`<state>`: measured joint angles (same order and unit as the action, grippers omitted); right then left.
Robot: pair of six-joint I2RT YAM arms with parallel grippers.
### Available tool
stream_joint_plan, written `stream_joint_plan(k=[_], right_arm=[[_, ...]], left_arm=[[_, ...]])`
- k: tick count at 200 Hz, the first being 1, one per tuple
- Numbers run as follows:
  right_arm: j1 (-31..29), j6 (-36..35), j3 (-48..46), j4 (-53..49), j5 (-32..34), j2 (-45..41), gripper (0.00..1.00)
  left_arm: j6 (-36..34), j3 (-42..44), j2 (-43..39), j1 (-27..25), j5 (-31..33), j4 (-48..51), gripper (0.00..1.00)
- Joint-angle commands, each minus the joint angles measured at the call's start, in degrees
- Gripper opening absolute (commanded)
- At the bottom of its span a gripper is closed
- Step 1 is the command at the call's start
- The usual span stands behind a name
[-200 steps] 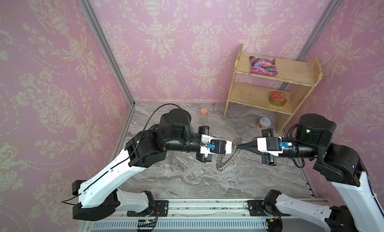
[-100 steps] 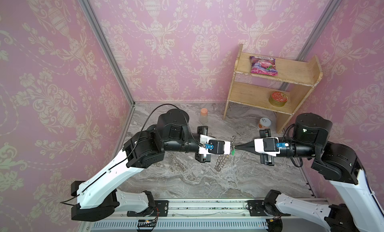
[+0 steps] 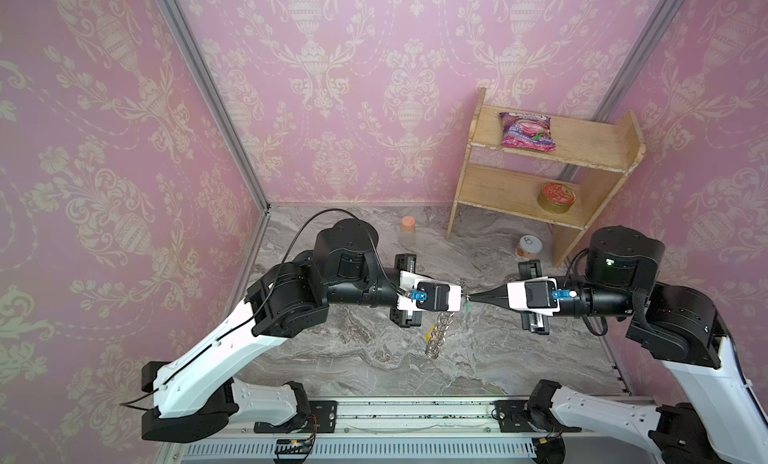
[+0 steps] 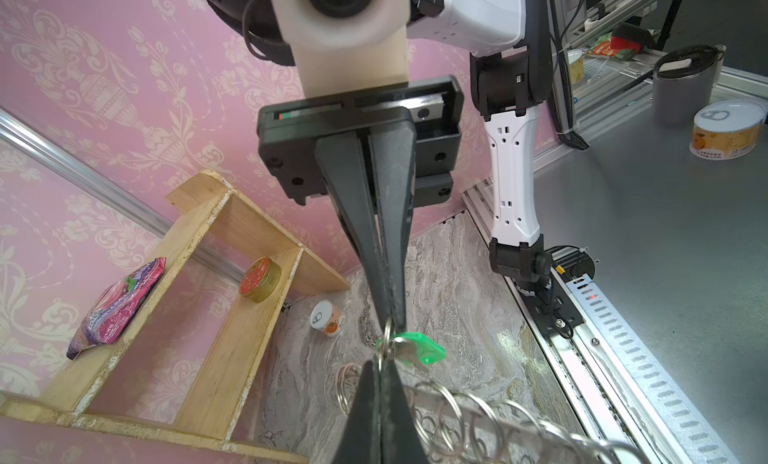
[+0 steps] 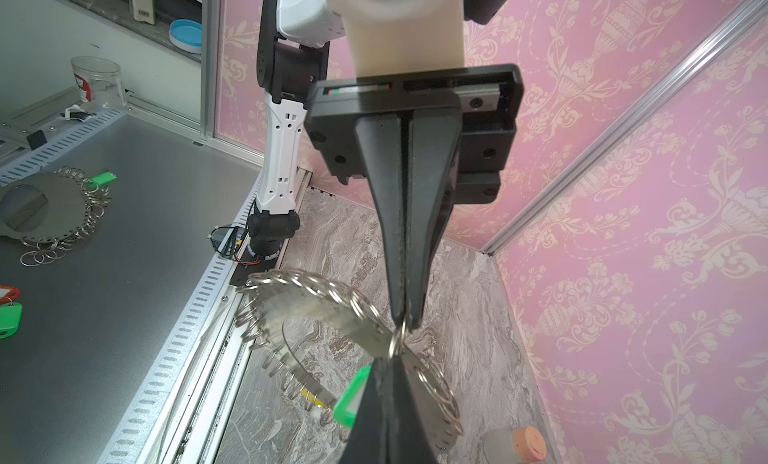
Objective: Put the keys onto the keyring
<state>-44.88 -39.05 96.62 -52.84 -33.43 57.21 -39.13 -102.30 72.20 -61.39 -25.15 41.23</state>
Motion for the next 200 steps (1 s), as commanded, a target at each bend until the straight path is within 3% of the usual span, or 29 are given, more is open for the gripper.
stream_joint_plan(k=[1, 200], right_arm=[[-1.10, -0.77, 1.62, -1.39, -0.78, 0.25, 0.00], [-6.20, -3.55, 2.88, -2.84, 5.57, 1.46, 0.00]], left_arm=[[0.73, -1.41, -0.80, -0.01, 0.68, -2.82, 0.00], [0.55, -1.45, -0.92, -0.01, 1.41, -2.47, 0.00]])
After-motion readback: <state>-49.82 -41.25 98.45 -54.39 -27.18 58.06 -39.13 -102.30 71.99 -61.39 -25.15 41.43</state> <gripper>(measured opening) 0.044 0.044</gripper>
